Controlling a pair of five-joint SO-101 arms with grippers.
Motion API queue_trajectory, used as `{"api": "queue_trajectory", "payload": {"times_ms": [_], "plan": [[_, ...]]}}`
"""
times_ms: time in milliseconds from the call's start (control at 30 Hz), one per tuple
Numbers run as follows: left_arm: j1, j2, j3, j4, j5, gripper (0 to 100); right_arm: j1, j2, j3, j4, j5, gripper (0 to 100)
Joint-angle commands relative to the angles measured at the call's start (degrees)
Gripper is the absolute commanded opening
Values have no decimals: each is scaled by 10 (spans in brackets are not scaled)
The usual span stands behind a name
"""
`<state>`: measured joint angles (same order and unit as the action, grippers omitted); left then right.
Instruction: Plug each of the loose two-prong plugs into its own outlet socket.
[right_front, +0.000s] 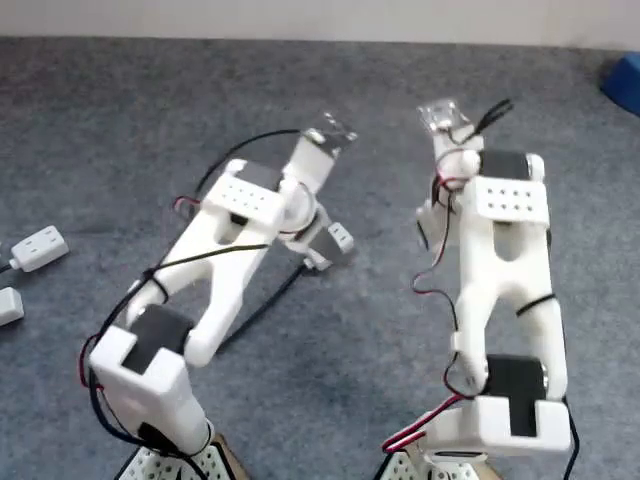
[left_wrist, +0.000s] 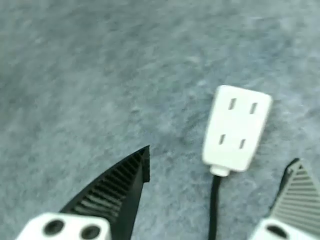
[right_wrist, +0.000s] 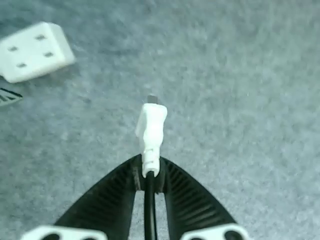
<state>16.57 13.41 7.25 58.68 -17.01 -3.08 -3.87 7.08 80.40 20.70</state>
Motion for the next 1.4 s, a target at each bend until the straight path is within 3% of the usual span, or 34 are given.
{"api": "queue_trajectory", "payload": {"times_ms": [0, 400, 467, 567, 667, 867, 1033, 1367], "plan": [[10, 22, -42, 10, -8, 400, 5, -65, 48, -50, -24, 8], [28, 103, -65, 11, -8, 398, 7, -86, 75, -58, -9, 8], [33, 115, -65, 11, -8, 354, 7, -86, 75, -57, -6, 8], [36, 119, -65, 12, -23, 213, 5, -86, 75, -57, -5, 8], [36, 118, -80, 56, -61, 152, 4, -86, 75, -57, -5, 8], [35, 118, -131, 163, -67, 141, -7, -86, 75, -55, -5, 8], [36, 118, -129, 243, -131, 123, -32, -86, 74, -26, 15, 8], [35, 19, 40, 238, -193, 115, -47, -85, 75, -7, 24, 8]]}}
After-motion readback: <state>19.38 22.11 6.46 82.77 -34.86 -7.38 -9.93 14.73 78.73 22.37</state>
